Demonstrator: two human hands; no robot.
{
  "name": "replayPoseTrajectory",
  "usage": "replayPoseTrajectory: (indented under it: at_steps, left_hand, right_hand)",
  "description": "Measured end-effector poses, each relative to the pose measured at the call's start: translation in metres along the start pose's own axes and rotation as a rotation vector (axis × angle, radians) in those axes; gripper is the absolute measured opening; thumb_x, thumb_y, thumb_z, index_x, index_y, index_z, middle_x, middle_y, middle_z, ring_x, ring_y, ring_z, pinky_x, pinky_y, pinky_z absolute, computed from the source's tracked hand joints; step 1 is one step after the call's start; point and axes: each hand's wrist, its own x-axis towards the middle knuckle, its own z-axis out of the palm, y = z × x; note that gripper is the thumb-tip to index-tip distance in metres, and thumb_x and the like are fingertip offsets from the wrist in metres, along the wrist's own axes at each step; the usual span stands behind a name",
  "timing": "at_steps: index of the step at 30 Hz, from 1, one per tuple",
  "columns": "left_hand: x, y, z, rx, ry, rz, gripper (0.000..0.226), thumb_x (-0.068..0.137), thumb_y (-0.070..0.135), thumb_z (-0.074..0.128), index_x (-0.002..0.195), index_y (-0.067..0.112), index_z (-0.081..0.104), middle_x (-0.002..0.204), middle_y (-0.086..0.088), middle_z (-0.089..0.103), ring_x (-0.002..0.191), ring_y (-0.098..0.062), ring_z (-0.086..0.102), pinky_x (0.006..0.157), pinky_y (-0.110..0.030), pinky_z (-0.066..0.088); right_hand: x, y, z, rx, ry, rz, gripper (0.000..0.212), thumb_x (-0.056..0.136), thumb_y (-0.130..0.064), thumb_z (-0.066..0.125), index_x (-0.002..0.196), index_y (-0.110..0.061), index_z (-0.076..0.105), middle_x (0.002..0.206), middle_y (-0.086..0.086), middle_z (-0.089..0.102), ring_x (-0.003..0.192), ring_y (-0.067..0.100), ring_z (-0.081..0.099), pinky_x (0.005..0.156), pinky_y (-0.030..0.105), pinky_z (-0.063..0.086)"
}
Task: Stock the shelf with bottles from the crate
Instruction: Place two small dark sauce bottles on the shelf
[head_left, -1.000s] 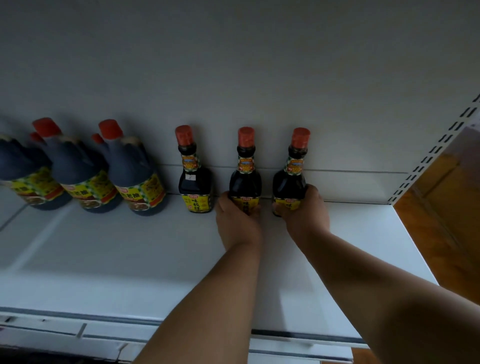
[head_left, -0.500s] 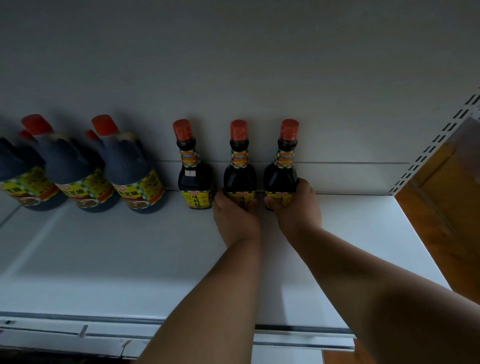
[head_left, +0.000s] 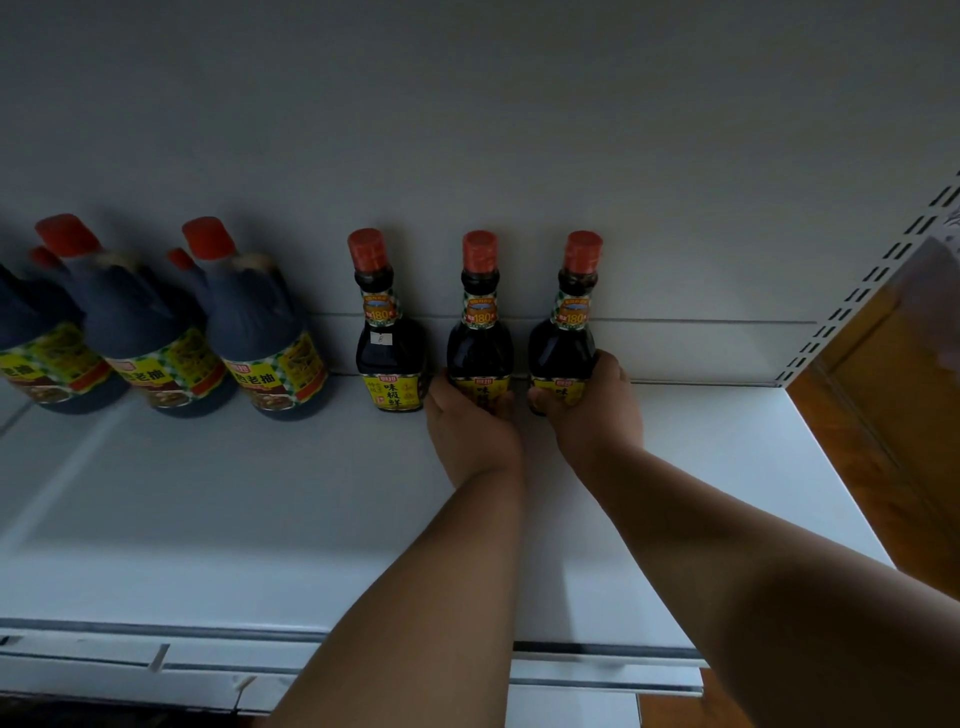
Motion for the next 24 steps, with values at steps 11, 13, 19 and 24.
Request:
replayPoseTrajectory:
  at_steps: [11,13,19,24]
  left_hand:
    - [-0.007,0.006,-0.009,0.046,-0.036,0.017,0.076,0.086,0.021,0.069,0.148,0.005,0.027,0.148,-0.015,0.037,0.132,-0.034,0.041,0.104,-0.039,0.038]
    - [-0.017,0.008,-0.017,0.061,-0.017,0.04,0.072,0.085,0.019,0.067,0.145,0.005,0.03,0.143,-0.017,0.04,0.127,-0.036,0.045,0.101,-0.04,0.04]
    - [-0.047,0.002,-0.054,0.143,-0.096,0.157,0.053,0.085,0.015,0.066,0.132,0.007,0.043,0.133,-0.014,0.045,0.121,-0.033,0.049,0.095,-0.042,0.046]
    - [-0.065,-0.01,-0.103,0.187,-0.156,0.309,0.049,0.087,0.019,0.063,0.132,0.009,0.046,0.131,-0.01,0.048,0.115,-0.027,0.052,0.094,-0.036,0.046]
  right_hand:
    - [-0.008,-0.012,-0.014,-0.005,-0.079,0.056,0.071,0.074,-0.04,0.08,0.129,-0.013,0.043,0.13,0.009,0.052,0.112,0.033,0.056,0.084,0.038,0.05]
    - [-0.019,-0.014,-0.019,-0.008,-0.092,0.082,0.071,0.077,-0.04,0.076,0.131,-0.011,0.04,0.132,0.011,0.049,0.115,0.035,0.053,0.081,0.035,0.046]
    - [-0.07,-0.019,-0.035,-0.08,-0.081,0.034,0.065,0.085,-0.036,0.07,0.136,-0.01,0.04,0.137,0.011,0.047,0.123,0.03,0.05,0.093,0.033,0.043]
    - [-0.116,-0.032,-0.037,-0.097,-0.101,0.016,0.063,0.088,-0.038,0.066,0.139,-0.013,0.04,0.139,0.006,0.045,0.123,0.026,0.051,0.087,0.029,0.042]
